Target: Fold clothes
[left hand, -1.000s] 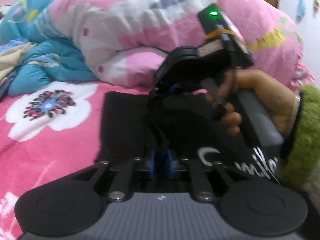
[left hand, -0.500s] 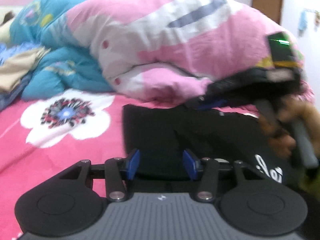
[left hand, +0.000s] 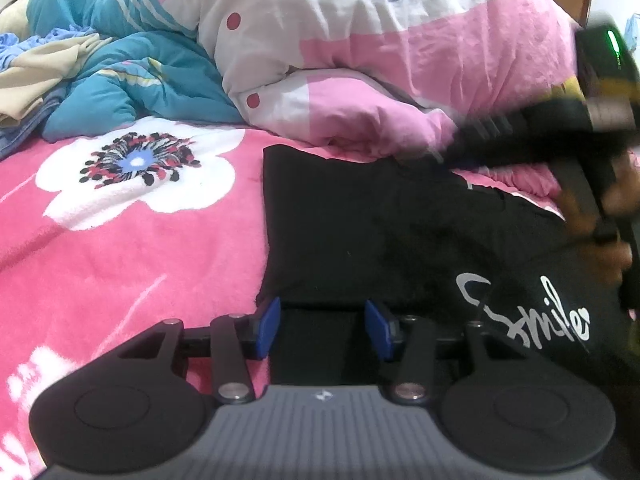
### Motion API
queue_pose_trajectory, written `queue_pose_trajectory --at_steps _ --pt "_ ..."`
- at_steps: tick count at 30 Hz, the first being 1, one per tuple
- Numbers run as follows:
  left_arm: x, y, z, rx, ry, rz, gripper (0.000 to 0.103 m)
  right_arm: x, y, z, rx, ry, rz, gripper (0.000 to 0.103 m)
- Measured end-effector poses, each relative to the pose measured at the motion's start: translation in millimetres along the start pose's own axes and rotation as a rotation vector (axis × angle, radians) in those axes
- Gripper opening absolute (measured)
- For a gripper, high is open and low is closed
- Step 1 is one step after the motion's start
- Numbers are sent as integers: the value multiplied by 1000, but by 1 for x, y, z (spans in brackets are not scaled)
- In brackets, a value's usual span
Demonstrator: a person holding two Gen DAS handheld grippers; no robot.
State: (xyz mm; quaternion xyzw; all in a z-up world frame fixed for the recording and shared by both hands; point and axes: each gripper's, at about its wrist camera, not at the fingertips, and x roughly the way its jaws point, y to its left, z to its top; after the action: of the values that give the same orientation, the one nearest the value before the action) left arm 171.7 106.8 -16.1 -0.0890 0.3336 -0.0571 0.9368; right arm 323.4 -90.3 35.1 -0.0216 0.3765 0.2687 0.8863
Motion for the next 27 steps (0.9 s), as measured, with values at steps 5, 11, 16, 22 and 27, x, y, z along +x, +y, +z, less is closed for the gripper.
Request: queue_pose_trajectory --at_steps 5,11,16,22,27 --pt "3 -2 -1 9 -7 9 49 26 50 32 -113 -30 124 23" --pt "4 -2 -3 12 -17 4 50 108 69 53 -140 40 125 20" --pt "3 2 -3 -6 -21 -12 50 129 30 73 -8 -8 15 19" --pt "2 5 -3 -26 -22 -27 50 50 -1 64 63 -68 46 21" --pt "2 5 -3 -28 -24 -29 51 -9 18 21 -17 59 99 21"
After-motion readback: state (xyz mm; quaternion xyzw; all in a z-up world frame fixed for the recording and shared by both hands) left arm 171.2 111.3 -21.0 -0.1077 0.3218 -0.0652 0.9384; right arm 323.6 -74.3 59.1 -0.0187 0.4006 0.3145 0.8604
